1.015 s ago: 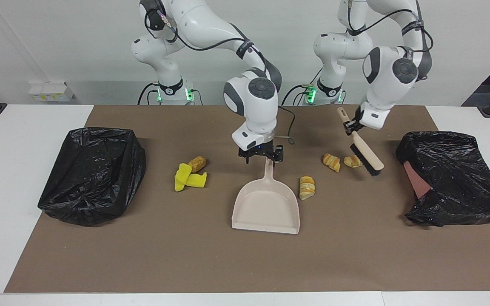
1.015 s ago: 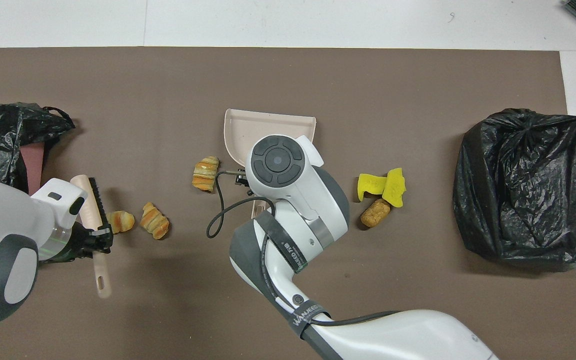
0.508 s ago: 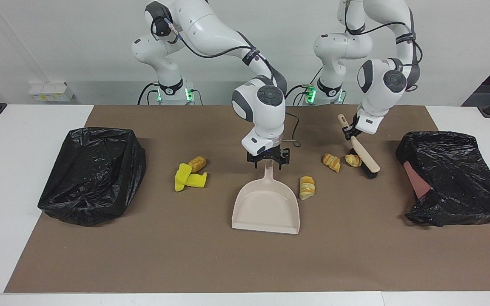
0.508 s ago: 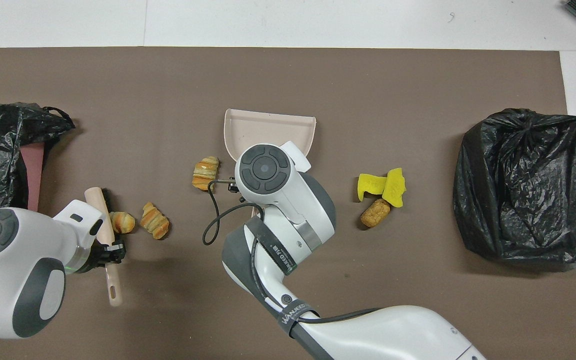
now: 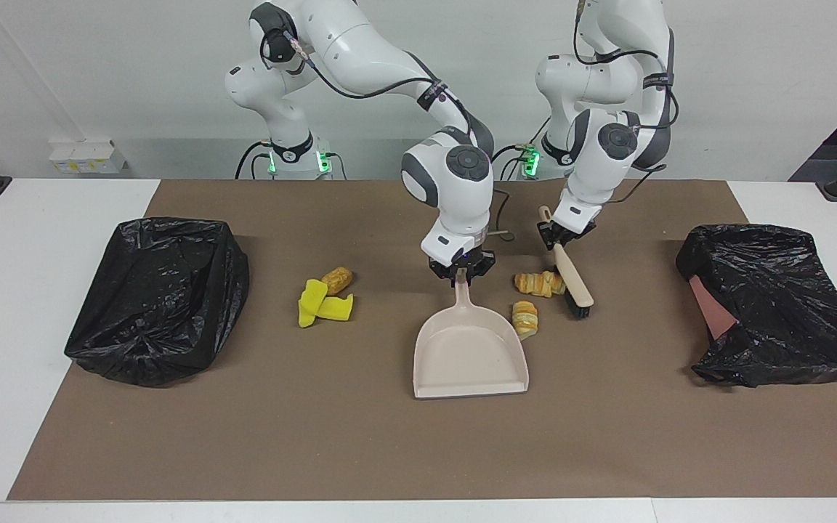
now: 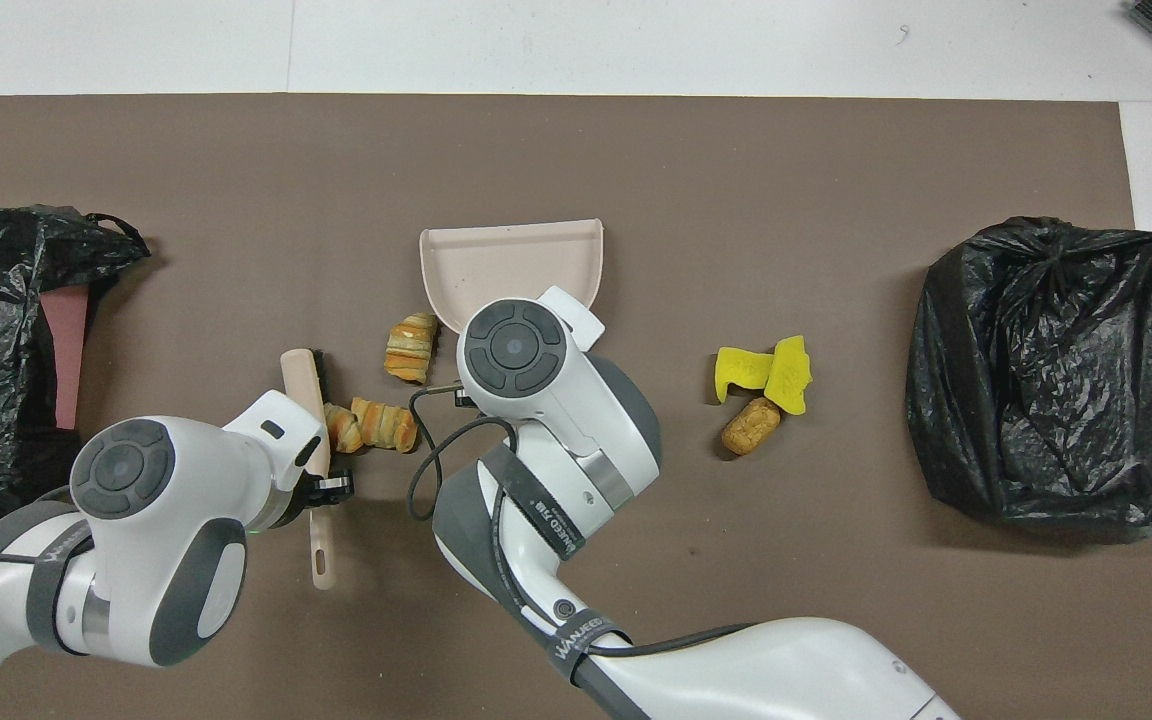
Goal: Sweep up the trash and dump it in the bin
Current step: 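Sweep the bread pieces with the left gripper into the right-held dustpan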
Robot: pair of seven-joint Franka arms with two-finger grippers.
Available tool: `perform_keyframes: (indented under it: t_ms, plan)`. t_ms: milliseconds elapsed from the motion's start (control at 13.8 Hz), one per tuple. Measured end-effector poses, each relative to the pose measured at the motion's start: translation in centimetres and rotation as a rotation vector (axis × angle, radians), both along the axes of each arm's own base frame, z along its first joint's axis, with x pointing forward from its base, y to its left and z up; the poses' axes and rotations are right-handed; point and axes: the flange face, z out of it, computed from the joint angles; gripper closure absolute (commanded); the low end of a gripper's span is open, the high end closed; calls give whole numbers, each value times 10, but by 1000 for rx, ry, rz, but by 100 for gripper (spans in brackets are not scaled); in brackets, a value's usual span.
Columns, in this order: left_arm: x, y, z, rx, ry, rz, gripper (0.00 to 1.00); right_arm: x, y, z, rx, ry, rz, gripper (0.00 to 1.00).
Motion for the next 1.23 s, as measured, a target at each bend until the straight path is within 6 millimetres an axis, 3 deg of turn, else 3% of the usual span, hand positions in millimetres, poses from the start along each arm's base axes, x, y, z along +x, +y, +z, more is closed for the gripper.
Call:
perform_keyframes:
  t_ms: [218, 435, 653, 798, 943, 1233]
  plan:
    - [29, -11, 12, -18, -17, 4, 100, 17, -32, 15, -7, -12, 213, 100]
    - [58, -10, 32, -15, 24, 16, 100, 29, -79, 30, -21, -4, 458, 100]
    - [75, 16, 45, -21, 37, 5, 100, 41, -141, 55, -35, 54, 737, 100]
    - [78, 35, 43, -26, 43, -13, 100, 42, -164, 55, -37, 68, 912, 100]
    - [77, 48, 37, -29, 55, -37, 100, 34, -162, 42, -35, 83, 1049, 100]
    - [70, 44, 18, -30, 80, -108, 100, 2, -124, 16, -48, 127, 1172, 100]
